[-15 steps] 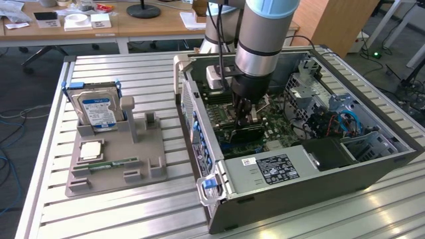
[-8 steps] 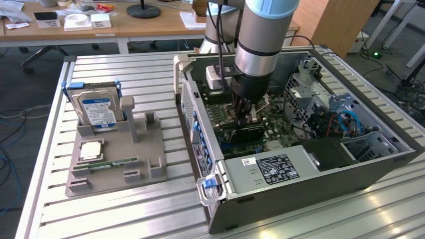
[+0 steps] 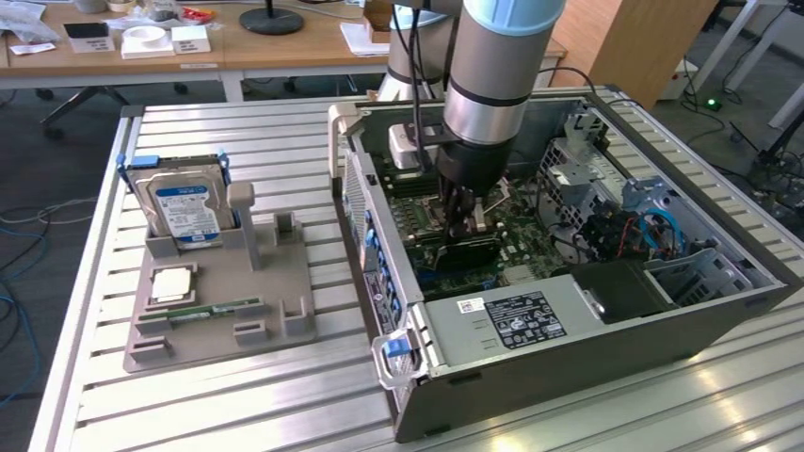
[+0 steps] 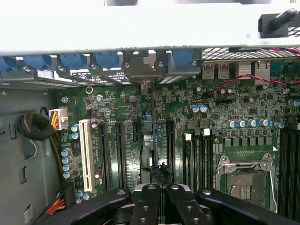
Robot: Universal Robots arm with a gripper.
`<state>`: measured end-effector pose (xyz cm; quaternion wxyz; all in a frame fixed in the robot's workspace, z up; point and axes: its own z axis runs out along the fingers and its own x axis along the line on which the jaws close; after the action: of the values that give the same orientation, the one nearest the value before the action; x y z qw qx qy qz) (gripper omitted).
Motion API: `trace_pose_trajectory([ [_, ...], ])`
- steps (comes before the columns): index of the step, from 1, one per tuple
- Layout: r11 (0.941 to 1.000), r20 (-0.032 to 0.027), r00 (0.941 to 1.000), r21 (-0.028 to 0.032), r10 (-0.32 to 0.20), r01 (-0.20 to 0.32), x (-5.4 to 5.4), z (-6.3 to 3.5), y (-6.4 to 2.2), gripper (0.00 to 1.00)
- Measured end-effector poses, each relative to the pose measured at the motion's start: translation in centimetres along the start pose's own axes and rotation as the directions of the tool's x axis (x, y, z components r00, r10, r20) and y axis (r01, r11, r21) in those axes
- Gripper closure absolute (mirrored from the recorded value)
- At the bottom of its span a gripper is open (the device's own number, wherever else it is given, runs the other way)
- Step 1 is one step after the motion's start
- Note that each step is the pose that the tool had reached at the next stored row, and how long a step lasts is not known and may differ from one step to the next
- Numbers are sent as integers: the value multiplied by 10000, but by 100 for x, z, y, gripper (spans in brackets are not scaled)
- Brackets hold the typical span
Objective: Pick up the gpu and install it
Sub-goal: 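Press down on the gpu until it lock into place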
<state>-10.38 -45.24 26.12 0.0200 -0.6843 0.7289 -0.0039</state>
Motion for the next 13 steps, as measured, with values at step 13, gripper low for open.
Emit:
trace_pose_trajectory([
  [13,10000,0,10000,-1,0,0,1,3,7,89],
])
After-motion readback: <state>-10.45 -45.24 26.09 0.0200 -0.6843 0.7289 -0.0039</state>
